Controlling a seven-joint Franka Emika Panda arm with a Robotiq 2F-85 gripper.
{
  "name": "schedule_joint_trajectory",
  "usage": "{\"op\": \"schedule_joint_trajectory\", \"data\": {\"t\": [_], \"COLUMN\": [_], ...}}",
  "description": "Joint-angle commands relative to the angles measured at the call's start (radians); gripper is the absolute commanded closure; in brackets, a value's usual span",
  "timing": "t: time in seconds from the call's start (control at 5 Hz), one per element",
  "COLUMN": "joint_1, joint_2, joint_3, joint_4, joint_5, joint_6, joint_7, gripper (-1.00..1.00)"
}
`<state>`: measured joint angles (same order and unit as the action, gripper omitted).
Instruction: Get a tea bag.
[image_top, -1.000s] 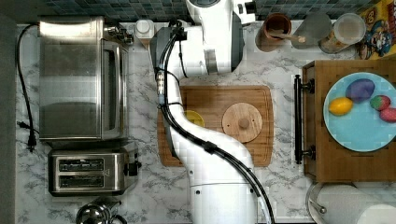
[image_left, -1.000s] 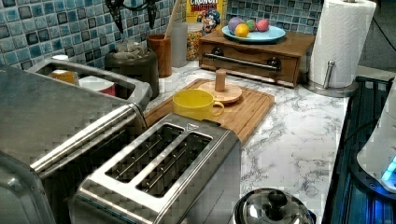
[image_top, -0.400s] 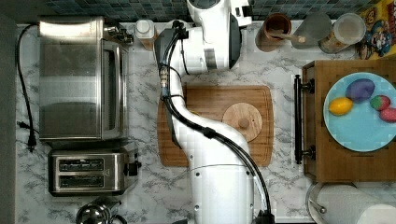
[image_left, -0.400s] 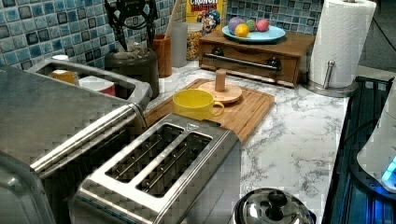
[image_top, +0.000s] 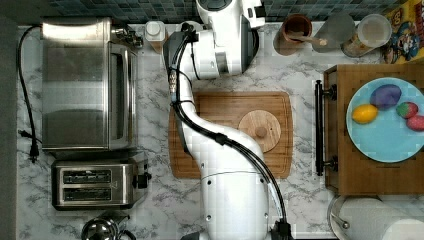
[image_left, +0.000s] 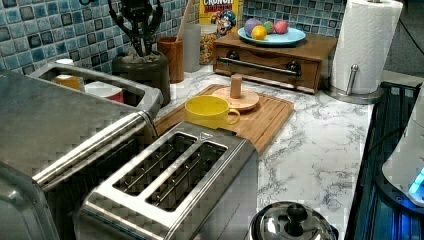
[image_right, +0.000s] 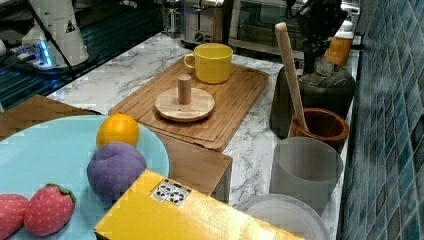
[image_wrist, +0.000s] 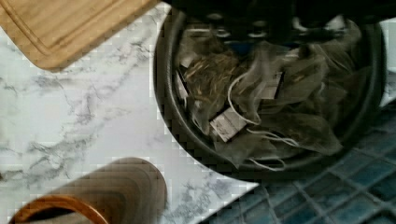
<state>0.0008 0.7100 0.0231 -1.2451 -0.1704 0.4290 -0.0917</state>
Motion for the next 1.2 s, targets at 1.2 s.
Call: {"op": "schedule_joint_trajectory", "data": {"t": [1.2], "joint_1": [0.004], "joint_2": [-0.313], "joint_3": [-0.010], "joint_4": [-0.032], "joint_5": [0.050], "joint_6": [0.015], "joint_7": [0.050], "gripper": [1.00]}}
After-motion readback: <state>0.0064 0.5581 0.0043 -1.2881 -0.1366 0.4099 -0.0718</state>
